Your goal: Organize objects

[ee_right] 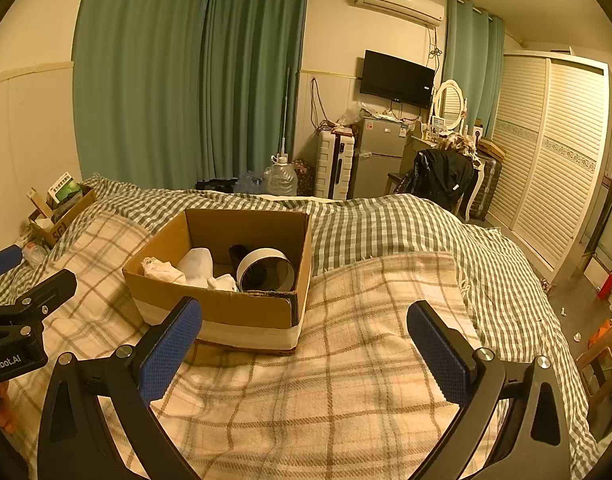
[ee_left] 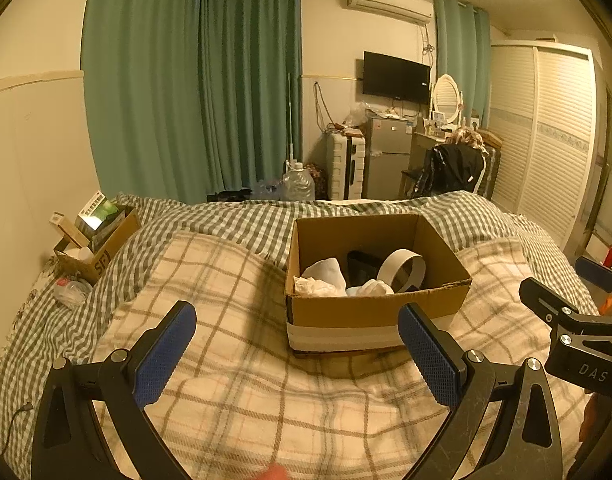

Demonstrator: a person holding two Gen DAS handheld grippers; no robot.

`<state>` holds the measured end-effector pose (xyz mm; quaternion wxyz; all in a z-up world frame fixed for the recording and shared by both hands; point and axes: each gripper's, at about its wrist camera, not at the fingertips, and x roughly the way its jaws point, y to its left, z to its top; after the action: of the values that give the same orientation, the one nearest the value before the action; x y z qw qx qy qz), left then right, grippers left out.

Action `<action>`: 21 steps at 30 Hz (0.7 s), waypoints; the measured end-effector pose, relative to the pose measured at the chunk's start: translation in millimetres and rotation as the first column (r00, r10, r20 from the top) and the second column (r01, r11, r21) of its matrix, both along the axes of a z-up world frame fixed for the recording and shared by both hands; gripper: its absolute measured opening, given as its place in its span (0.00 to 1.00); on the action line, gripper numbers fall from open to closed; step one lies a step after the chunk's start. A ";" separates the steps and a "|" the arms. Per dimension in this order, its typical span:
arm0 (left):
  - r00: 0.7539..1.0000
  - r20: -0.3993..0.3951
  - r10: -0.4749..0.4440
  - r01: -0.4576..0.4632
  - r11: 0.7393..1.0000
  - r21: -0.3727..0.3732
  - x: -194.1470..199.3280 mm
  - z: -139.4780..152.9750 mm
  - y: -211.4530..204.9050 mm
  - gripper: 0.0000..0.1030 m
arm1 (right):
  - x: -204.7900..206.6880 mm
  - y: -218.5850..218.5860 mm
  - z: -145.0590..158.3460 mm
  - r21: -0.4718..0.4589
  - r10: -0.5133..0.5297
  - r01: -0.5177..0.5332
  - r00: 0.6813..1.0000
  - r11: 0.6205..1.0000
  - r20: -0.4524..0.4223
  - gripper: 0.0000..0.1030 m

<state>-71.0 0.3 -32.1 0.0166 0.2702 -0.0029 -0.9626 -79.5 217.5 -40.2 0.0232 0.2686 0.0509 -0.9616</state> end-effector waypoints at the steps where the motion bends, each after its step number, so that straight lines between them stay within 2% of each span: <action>1: 1.000 -0.001 0.000 0.000 1.000 0.000 0.2 -0.1 -0.1 1.00 | 0.2 0.0 0.1 0.000 0.000 0.000 1.000 1.000 -0.001 1.00; 21: 1.000 0.001 0.003 -0.003 1.000 -0.010 0.9 -0.6 -0.5 1.00 | 0.3 0.6 -1.0 -0.001 0.000 0.000 1.000 1.000 -0.003 1.00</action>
<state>-70.1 -0.1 -32.6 0.0193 0.2704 -0.0072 -0.9625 -79.3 218.1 -41.2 0.0235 0.2672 0.0503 -0.9620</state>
